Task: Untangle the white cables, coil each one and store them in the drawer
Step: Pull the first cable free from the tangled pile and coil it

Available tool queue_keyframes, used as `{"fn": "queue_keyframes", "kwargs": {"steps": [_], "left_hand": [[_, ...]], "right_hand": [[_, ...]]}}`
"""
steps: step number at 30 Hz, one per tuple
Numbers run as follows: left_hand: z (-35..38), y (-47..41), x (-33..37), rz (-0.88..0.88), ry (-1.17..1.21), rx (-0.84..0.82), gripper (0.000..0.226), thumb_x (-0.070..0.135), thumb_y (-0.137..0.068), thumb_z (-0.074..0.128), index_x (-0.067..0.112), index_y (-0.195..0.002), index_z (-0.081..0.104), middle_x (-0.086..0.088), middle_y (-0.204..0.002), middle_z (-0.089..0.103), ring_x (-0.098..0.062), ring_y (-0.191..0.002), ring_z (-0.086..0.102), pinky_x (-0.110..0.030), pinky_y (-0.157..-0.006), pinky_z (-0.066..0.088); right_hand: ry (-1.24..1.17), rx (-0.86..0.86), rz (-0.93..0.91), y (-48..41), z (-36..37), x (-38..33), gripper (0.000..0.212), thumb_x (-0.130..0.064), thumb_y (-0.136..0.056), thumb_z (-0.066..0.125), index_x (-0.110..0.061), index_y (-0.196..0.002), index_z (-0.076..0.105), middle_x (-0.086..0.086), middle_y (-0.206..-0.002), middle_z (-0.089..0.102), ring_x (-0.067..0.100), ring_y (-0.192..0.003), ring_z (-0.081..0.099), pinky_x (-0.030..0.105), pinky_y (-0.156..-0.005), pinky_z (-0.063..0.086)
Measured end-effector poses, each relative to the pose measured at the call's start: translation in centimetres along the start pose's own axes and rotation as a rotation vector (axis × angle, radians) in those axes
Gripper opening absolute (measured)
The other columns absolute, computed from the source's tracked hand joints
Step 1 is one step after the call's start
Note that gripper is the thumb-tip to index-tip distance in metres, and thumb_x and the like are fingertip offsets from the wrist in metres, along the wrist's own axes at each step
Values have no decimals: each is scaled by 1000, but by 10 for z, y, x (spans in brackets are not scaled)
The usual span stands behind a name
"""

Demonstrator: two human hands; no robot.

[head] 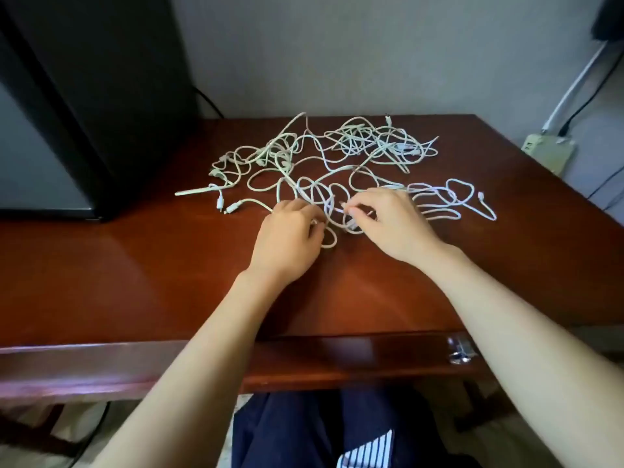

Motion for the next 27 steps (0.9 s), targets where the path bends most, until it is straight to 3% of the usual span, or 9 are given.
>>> {"fn": "queue_keyframes", "kwargs": {"steps": [4,9,16,19,22,27], "left_hand": [[-4,21,3,6,-9,30,24,16,-93,54,12,-112,66,-3,-125,59,-25,-121,47,-38,-92,44],[-7,43,10,-3,8,45,24,17,-93,54,14,-114,66,-3,-136,53,-24,-127,44,-36,-98,39],[0,53,10,-14,-79,-92,36,22,-95,54,15,-130,56,-4,-145,46,-21,-136,36,-30,-108,28],[3,46,9,-22,-107,-133,40,26,-96,52,18,-135,52,-5,-147,43,-22,-140,29,-28,-111,21],[10,35,9,-32,-149,-201,43,32,-99,46,21,-140,46,-5,-151,37,-26,-143,23,-36,-115,19],[19,12,10,-15,-166,-253,44,35,-100,41,26,-143,41,2,-148,39,-25,-142,24,-41,-115,18]], "right_hand": [[10,14,9,21,1,-7,16,-18,-93,56,-17,-95,71,0,-95,68,19,-84,59,39,-81,49],[-11,19,-13,43,3,-13,17,-17,-93,56,-16,-96,72,1,-100,69,21,-97,62,41,-88,48],[1,-10,-13,54,-2,-10,18,-16,-92,58,-19,-106,69,-9,-102,63,12,-95,57,34,-88,47],[50,-83,-3,48,-1,-4,31,-20,-93,57,-24,-124,60,-9,-123,58,14,-114,52,36,-99,42],[102,-198,32,41,2,3,47,-26,-96,54,-31,-141,43,-6,-146,41,19,-133,36,39,-112,30],[200,-326,56,21,11,20,49,-31,-101,42,-40,-147,28,-5,-157,24,22,-144,17,39,-116,19]]}}
Point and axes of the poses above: each hand's wrist, its own y-axis away from the middle knuckle, its own z-axis out of the palm, x = y × z, the point moved 4 cm from there along -y, towards the middle knuckle
